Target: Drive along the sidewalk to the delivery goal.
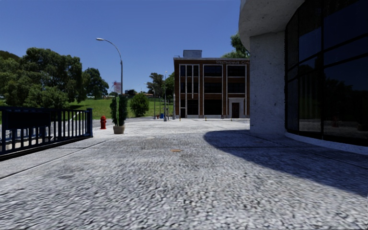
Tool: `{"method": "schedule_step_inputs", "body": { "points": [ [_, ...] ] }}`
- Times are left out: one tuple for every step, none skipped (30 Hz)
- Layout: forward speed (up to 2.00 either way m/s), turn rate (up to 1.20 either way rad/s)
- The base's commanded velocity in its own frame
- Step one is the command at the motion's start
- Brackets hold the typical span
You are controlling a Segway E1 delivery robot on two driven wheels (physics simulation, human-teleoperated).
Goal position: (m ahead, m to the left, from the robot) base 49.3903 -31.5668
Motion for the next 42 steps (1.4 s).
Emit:
{"method": "schedule_step_inputs", "body": {
  "points": [
    [2.0,0.0],
    [2.0,0.0],
    [2.0,0.0],
    [2.0,0.0],
    [2.0,0.0],
    [2.0,0.0],
    [2.0,0.0],
    [2.0,0.0],
    [2.0,0.0],
    [2.0,0.0],
    [2.0,0.0],
    [2.0,0.0],
    [2.0,0.0],
    [2.0,0.0],
    [2.0,0.0],
    [2.0,0.0],
    [2.0,0.0],
    [2.0,0.0],
    [2.0,0.0],
    [2.0,0.0],
    [2.0,0.0],
    [2.0,0.0],
    [2.0,0.0],
    [2.0,0.0],
    [2.0,0.0],
    [2.0,0.0],
    [2.0,0.0],
    [2.0,0.0],
    [2.0,0.0],
    [2.0,0.0],
    [2.0,0.0],
    [2.0,0.0],
    [2.0,0.0],
    [2.0,0.0],
    [2.0,0.0],
    [2.0,0.0],
    [2.0,0.0],
    [2.0,0.0],
    [2.0,0.0],
    [2.0,0.0],
    [2.0,0.0],
    [2.0,0.0]
  ]
}}
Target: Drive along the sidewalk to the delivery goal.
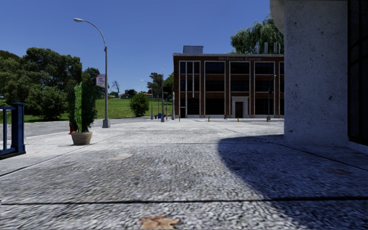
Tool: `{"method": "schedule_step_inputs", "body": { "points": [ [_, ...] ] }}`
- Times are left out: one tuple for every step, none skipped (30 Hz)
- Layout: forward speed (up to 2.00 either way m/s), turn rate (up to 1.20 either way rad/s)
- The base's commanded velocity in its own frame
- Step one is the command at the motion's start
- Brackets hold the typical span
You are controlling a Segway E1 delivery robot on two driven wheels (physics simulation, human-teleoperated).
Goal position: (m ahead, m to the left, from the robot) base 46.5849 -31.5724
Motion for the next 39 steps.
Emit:
{"method": "schedule_step_inputs", "body": {
  "points": [
    [2.0,0.0],
    [2.0,0.0],
    [2.0,0.0],
    [2.0,0.0],
    [2.0,0.0],
    [2.0,0.0],
    [2.0,0.0],
    [2.0,0.0],
    [2.0,0.0],
    [2.0,0.0],
    [2.0,0.0],
    [2.0,0.0],
    [2.0,0.0],
    [2.0,0.0],
    [2.0,0.0],
    [2.0,0.0],
    [2.0,0.0],
    [2.0,0.0],
    [2.0,0.0],
    [2.0,0.0],
    [2.0,0.0],
    [2.0,0.0],
    [2.0,0.0],
    [2.0,0.0],
    [2.0,0.0],
    [2.0,0.0],
    [2.0,0.0],
    [2.0,0.0],
    [2.0,0.0],
    [2.0,0.0],
    [2.0,0.0],
    [2.0,0.0],
    [2.0,0.0],
    [2.0,0.0],
    [2.0,0.0],
    [2.0,0.0],
    [2.0,0.0],
    [2.0,0.0],
    [2.0,0.0]
  ]
}}
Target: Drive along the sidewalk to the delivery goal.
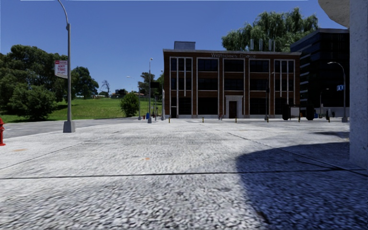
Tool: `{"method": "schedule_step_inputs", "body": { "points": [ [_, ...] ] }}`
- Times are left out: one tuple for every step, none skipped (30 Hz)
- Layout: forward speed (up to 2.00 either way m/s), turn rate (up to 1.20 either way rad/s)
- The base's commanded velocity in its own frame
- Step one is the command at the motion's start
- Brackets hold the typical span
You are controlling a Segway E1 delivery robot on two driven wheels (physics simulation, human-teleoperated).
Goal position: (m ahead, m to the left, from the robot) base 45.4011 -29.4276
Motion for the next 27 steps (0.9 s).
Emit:
{"method": "schedule_step_inputs", "body": {
  "points": [
    [2.0,0.0],
    [2.0,0.0],
    [2.0,0.0],
    [2.0,0.0],
    [2.0,0.0],
    [2.0,0.0],
    [2.0,0.0],
    [2.0,0.0],
    [2.0,0.0],
    [2.0,0.0],
    [2.0,0.0],
    [2.0,0.0],
    [2.0,0.0],
    [2.0,0.0],
    [2.0,0.0],
    [2.0,0.0],
    [2.0,0.0],
    [2.0,0.0],
    [2.0,0.0],
    [2.0,0.0],
    [2.0,0.0],
    [2.0,0.0],
    [2.0,0.0],
    [2.0,0.0],
    [2.0,0.0],
    [2.0,0.0],
    [2.0,0.0]
  ]
}}
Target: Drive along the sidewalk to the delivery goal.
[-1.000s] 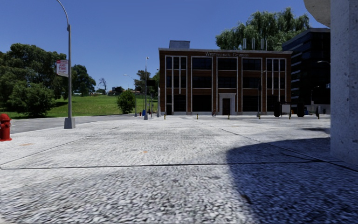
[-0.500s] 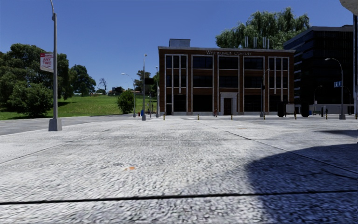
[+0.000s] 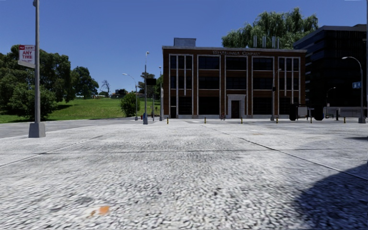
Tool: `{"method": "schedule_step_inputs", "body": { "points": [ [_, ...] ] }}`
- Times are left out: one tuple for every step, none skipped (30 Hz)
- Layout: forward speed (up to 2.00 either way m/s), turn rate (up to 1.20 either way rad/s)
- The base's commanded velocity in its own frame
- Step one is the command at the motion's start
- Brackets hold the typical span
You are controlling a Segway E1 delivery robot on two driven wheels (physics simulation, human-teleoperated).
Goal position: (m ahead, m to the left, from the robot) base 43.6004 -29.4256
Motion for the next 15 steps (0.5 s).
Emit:
{"method": "schedule_step_inputs", "body": {
  "points": [
    [2.0,0.0],
    [2.0,0.0],
    [2.0,0.0],
    [2.0,0.0],
    [2.0,0.0],
    [2.0,0.0],
    [2.0,0.0],
    [2.0,0.0],
    [2.0,0.0],
    [2.0,0.0],
    [2.0,0.0],
    [2.0,0.0],
    [2.0,0.0],
    [2.0,0.0],
    [2.0,0.0]
  ]
}}
